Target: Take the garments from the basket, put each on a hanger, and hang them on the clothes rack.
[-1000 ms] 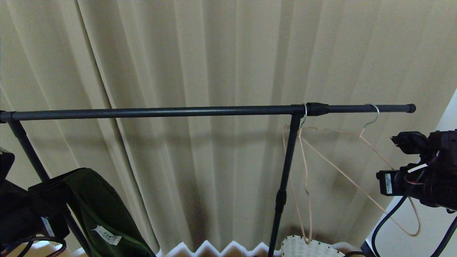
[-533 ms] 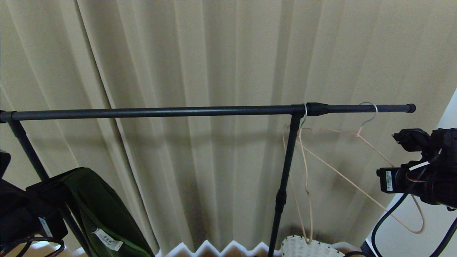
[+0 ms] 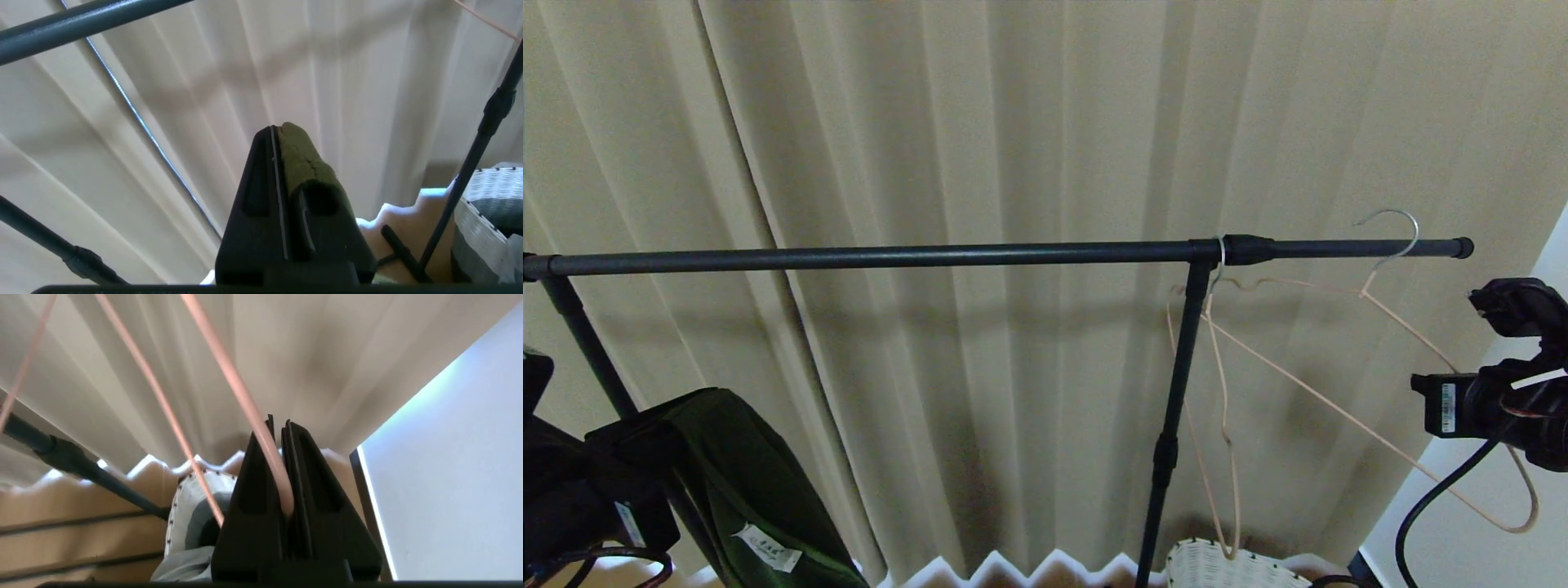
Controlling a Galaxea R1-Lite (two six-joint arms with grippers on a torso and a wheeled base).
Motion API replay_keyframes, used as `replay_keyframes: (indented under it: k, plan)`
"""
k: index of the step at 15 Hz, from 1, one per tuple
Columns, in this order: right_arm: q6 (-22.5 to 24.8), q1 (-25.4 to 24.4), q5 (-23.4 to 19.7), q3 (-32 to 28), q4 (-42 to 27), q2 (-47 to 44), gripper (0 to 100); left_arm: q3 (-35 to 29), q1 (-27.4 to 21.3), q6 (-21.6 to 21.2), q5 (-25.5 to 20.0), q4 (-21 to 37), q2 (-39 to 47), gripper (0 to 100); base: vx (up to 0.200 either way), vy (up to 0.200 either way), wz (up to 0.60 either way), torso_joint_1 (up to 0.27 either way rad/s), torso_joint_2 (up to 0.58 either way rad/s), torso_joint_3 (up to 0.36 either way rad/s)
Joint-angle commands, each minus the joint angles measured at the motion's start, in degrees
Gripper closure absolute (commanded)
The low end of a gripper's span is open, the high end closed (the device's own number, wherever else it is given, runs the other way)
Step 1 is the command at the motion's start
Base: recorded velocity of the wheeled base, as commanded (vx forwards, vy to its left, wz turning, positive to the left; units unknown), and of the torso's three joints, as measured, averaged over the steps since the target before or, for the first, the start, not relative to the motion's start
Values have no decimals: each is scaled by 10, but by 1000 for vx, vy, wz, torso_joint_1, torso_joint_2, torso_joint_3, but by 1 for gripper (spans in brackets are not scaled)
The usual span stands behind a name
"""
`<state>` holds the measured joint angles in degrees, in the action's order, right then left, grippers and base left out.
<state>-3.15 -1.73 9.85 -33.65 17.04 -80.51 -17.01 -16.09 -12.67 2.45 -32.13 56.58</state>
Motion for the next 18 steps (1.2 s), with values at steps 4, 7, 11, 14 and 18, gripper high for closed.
replay_keyframes:
  k: [4, 7, 11, 14, 18]
  plan:
    - [3, -1, 1, 31, -10, 56, 100, 0, 0, -2, 1, 0, 0, 100, -100, 0, 0, 2, 1, 1]
    - [3, -2, 2, 40, -13, 76, 100, 4, 0, -6, 1, 0, 0, 100, -200, 0, 0, 4, 4, -1]
    - [3, -2, 2, 44, -13, 80, 100, 5, 0, -6, 1, 0, -1, 100, -200, 0, 0, -6, 0, 4]
    - [3, -2, 1, 44, -13, 82, 100, 7, 0, -6, 1, -1, -2, 100, -133, 0, 0, 0, 8, 2]
    - [2, -1, 1, 44, -10, 89, 100, 7, 0, -6, 1, -1, -6, 100, 0, 0, 0, 0, 0, 0]
